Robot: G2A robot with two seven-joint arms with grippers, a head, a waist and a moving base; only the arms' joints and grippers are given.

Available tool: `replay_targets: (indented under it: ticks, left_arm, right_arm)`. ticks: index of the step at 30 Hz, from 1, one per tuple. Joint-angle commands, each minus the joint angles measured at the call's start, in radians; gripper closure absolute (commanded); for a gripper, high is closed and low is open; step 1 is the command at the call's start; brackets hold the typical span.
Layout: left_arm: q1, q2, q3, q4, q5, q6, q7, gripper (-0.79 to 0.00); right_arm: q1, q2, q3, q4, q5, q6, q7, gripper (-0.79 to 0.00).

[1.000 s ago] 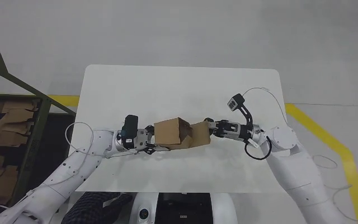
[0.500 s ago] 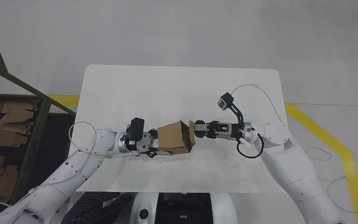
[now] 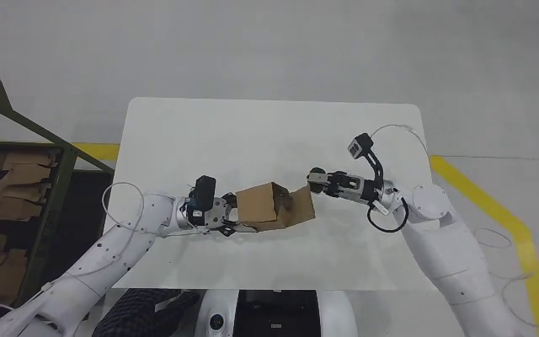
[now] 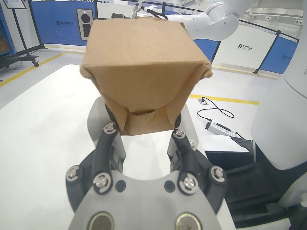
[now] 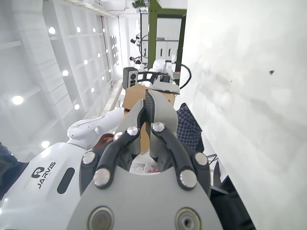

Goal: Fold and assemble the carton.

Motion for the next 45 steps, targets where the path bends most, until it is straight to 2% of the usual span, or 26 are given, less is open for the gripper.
replay_targets:
  ticks: [1, 6, 10, 14, 37, 41, 45]
  left_arm:
    - [0.001, 0.0, 0.0, 0.002, 0.007, 0.0, 0.0, -0.314]
    - [0.002, -0.001, 0.004, 0.01, 0.028, 0.004, -0.001, -0.314]
    - [0.0, -0.005, 0.008, 0.012, 0.048, 0.017, -0.004, -0.317]
    - [0.0, -0.006, 0.005, 0.012, 0.055, 0.025, -0.001, -0.317]
    - [0.007, -0.009, -0.011, 0.002, 0.068, 0.019, 0.009, -0.317]
    - [0.009, -0.01, -0.016, 0.005, 0.07, 0.019, 0.012, -0.317]
    - [0.011, -0.01, -0.019, 0.011, 0.073, 0.017, 0.016, -0.317]
  right_arm:
    - [-0.025, 0.01, 0.047, -0.043, -0.036, 0.013, -0.02, 0.0]
    - [-0.07, 0.029, 0.104, -0.188, -0.134, 0.089, -0.026, 0.0]
    - [-0.042, 0.029, 0.056, -0.243, -0.214, 0.166, -0.003, 0.0]
    - [0.004, 0.023, -0.006, -0.24, -0.265, 0.213, -0.005, 0.0]
    - [0.126, -0.013, -0.237, -0.242, -0.319, 0.252, 0.036, 0.0]
    - [0.139, -0.014, -0.229, -0.241, -0.323, 0.254, 0.018, 0.0]
    - [0.105, 0.003, -0.154, -0.285, -0.343, 0.275, 0.0, 0.0]
